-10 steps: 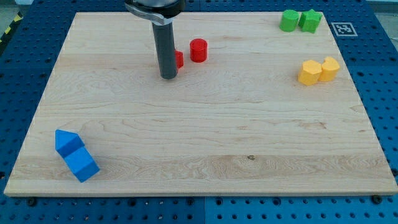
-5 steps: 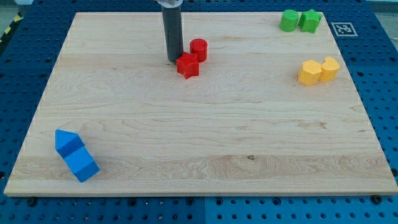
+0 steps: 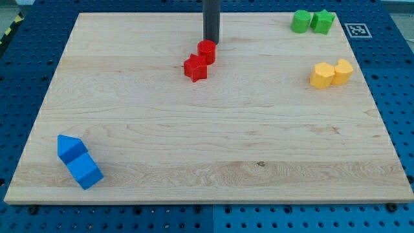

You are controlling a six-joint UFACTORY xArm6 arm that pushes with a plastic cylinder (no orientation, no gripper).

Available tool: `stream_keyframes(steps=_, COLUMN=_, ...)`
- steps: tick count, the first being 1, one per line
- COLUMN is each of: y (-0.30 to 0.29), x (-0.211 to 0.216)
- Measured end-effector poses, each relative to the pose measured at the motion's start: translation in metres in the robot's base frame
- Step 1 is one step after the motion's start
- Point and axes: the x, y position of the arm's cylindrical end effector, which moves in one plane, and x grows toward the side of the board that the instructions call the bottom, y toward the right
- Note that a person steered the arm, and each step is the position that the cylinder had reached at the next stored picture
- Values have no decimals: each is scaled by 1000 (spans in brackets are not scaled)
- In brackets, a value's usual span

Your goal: Push the red star towards the center

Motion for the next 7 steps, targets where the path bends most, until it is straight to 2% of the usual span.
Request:
stream_keyframes(steps=2, y=0, x=21)
stream_keyframes(steps=4, y=16, x=-58)
stream_keyframes(steps=6, y=-107, x=-61)
stream_keyframes(steps=7, y=-133, x=-61)
